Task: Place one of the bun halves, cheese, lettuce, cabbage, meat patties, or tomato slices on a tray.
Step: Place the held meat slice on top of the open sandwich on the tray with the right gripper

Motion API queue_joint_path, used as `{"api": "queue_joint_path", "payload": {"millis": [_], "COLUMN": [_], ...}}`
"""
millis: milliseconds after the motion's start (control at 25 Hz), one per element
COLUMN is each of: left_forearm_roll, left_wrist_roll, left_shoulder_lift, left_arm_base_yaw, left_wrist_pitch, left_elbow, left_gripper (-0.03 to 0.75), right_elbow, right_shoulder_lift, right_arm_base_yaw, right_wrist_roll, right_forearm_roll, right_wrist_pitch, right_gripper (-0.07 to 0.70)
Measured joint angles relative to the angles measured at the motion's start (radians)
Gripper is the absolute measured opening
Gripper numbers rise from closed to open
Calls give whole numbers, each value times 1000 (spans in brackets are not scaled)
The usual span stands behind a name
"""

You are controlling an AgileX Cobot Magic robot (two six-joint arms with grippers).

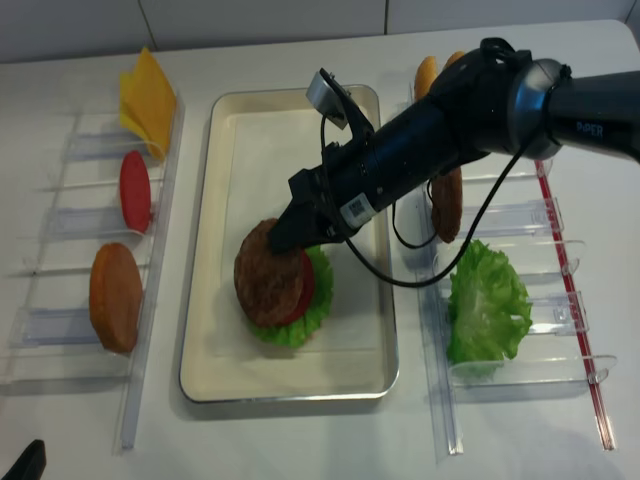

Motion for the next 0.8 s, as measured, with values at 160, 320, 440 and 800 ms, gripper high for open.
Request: {"api": "queue_joint_path", "payload": {"millis": [160, 320, 440, 800], "left_forearm_roll": [0, 0, 0, 0], "left_wrist_roll": [0, 0, 0, 0], "left_shoulder_lift": [0, 0, 0, 0], "left_arm_base_yaw": [0, 0, 0, 0], "left_wrist_pitch": [0, 0, 0, 0], "left_elbow": [0, 0, 0, 0], "left_gripper": [465, 465, 465, 465], "right_elbow": [0, 0, 0, 0], "right_shoulder_lift": [2, 2, 2, 2], "right_arm_base_yaw": [-4, -20, -20, -21], "right_wrist_roll": [0, 0, 0, 24], "right_forearm_roll": [-6, -13, -38, -65], "right_wrist_pitch": [-13, -24, -28, -45], "right_gripper": [158, 158, 158, 158]}}
